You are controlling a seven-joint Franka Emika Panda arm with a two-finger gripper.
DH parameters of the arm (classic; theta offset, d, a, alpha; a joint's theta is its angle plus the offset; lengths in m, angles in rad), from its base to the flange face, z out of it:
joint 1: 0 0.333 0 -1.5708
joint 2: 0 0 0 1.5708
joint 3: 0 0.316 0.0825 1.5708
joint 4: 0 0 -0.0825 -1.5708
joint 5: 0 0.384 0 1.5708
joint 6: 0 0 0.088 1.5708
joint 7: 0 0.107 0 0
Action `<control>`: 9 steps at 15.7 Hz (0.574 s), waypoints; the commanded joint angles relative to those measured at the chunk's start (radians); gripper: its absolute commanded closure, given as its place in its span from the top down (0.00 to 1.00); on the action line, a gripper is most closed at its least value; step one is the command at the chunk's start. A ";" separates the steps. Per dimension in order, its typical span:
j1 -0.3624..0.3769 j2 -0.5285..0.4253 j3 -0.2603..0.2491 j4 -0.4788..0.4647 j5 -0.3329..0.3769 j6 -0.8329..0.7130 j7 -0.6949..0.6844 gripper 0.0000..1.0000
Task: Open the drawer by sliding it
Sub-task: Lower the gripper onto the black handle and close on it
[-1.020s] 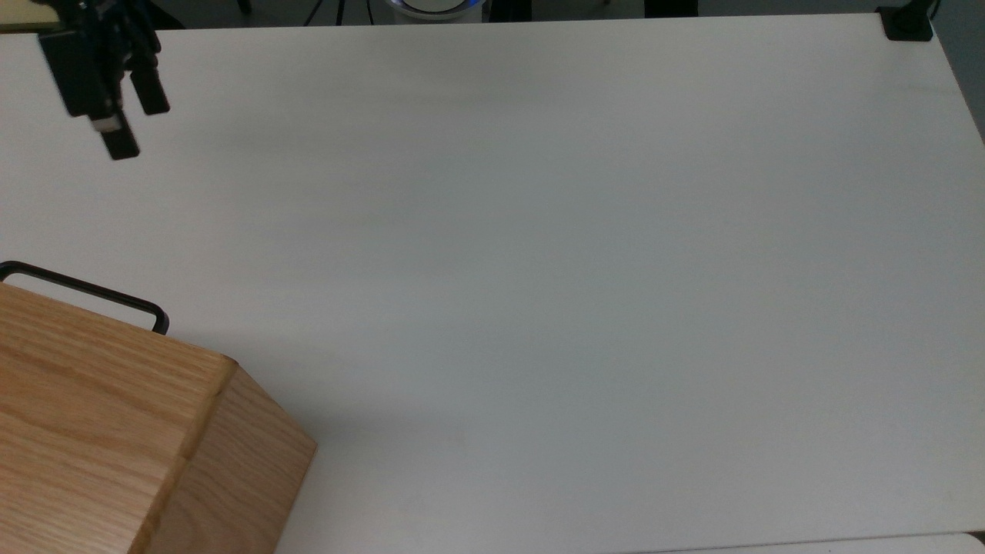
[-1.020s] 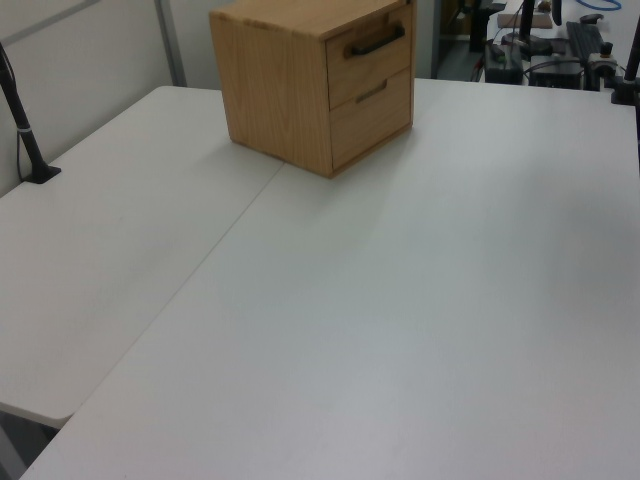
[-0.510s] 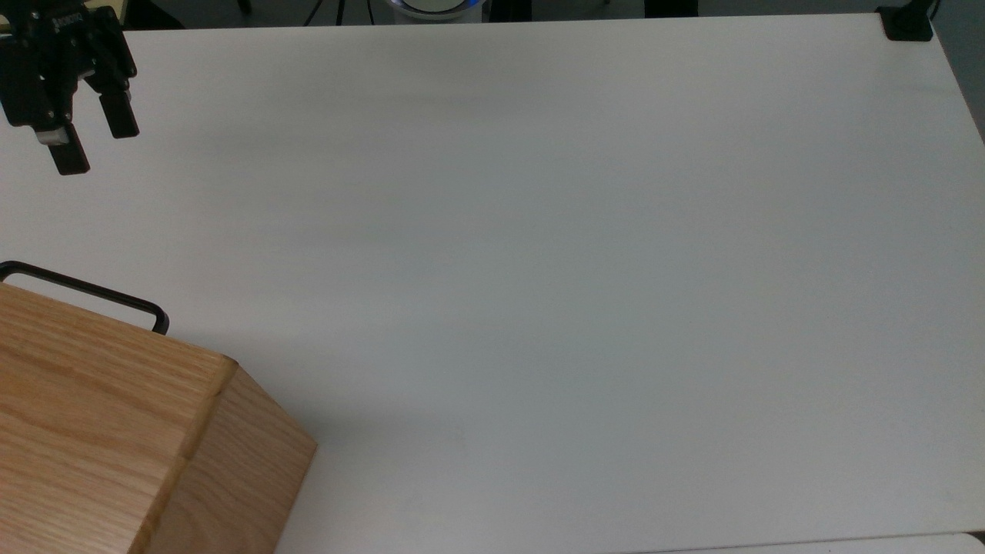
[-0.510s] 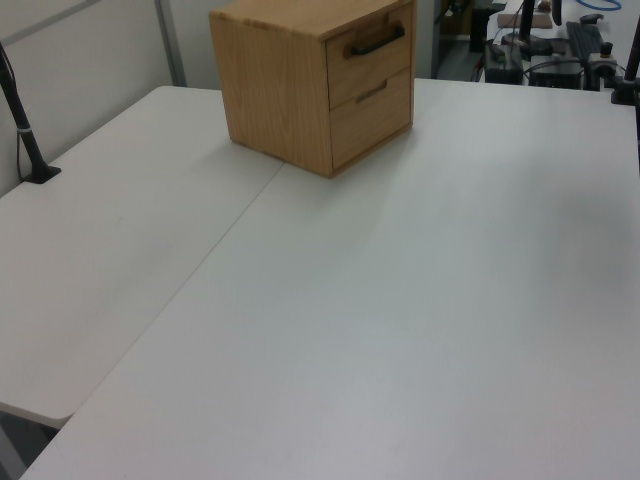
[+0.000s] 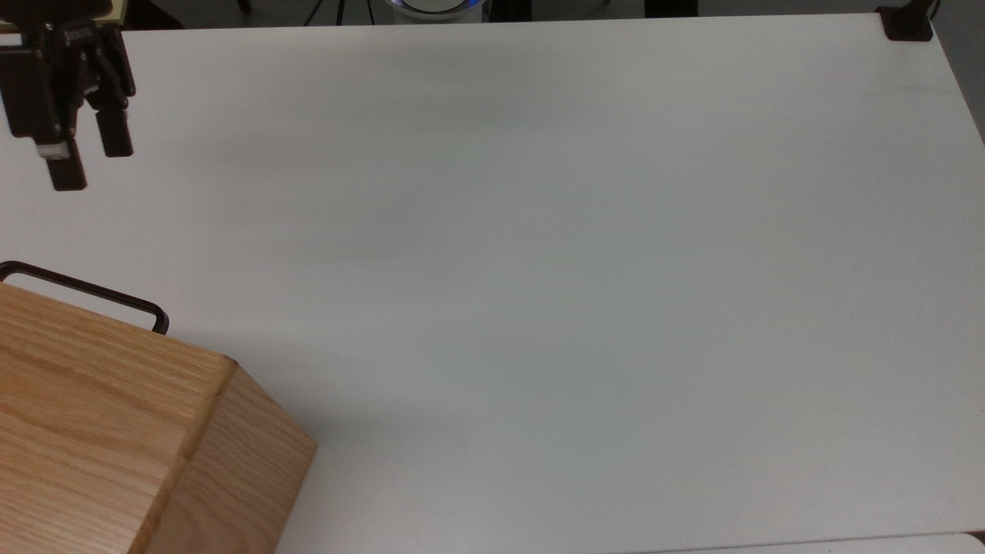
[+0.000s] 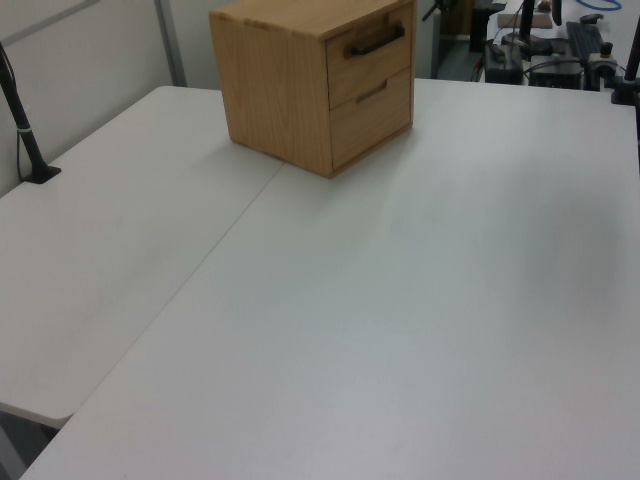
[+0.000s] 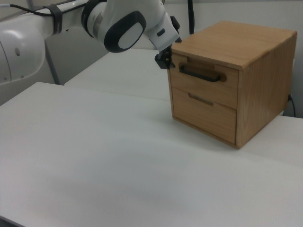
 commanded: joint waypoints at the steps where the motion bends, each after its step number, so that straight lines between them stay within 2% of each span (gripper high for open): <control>1: 0.004 0.017 -0.006 -0.018 -0.016 0.108 0.032 0.95; 9: 0.004 0.113 -0.009 -0.016 -0.017 0.157 0.050 0.86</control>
